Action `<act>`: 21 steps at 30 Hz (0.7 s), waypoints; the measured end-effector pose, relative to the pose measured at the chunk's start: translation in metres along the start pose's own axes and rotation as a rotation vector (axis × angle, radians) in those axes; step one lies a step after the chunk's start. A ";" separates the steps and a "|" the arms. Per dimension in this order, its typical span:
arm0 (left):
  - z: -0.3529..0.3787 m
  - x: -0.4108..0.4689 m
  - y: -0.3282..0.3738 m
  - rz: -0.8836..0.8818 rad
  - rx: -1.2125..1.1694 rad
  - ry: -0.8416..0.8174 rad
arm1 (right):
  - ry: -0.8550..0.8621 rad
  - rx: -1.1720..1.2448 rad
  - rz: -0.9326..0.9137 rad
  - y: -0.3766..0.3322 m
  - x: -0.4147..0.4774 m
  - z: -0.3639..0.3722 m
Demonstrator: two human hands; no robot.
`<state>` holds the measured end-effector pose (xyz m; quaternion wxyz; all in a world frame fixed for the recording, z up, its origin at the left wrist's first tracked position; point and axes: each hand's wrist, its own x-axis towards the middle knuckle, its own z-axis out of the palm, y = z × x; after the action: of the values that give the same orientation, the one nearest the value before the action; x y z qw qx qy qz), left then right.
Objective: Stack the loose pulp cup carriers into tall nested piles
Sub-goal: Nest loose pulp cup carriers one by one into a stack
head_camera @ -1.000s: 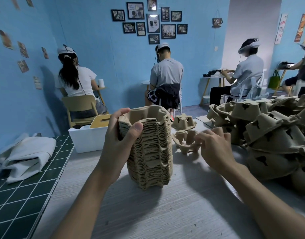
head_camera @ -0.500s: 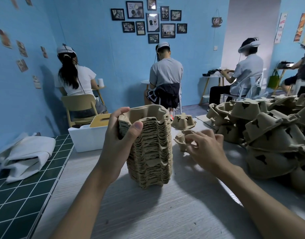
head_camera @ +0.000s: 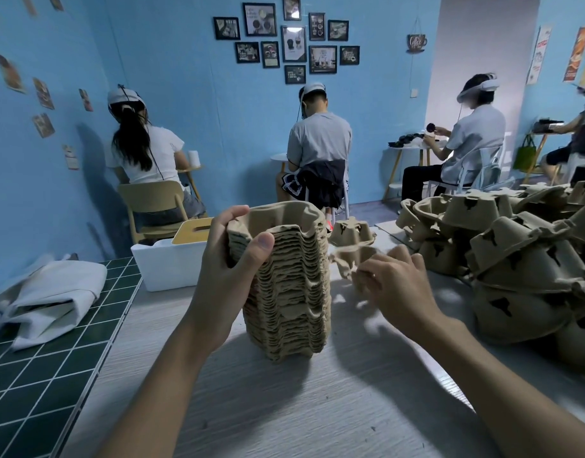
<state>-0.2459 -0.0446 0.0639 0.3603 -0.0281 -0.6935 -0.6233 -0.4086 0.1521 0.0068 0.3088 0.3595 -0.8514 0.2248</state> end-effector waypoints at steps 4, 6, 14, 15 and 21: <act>0.000 0.000 0.000 -0.008 0.000 0.007 | 0.315 0.318 0.036 -0.009 0.018 -0.024; 0.000 -0.001 0.001 -0.008 0.007 0.002 | 0.419 0.481 0.009 -0.024 0.031 -0.046; -0.001 -0.001 0.001 -0.013 -0.009 0.034 | 0.336 0.680 -0.330 -0.084 0.062 -0.081; -0.001 -0.001 0.001 -0.015 -0.012 0.038 | 0.311 0.671 -0.353 -0.085 0.063 -0.079; 0.000 -0.004 0.008 0.010 0.018 0.029 | 0.192 0.675 -0.326 -0.087 0.057 -0.077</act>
<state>-0.2390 -0.0415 0.0680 0.3735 -0.0196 -0.6936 -0.6157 -0.3469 0.1162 0.1140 0.2832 0.5488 -0.6284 0.4730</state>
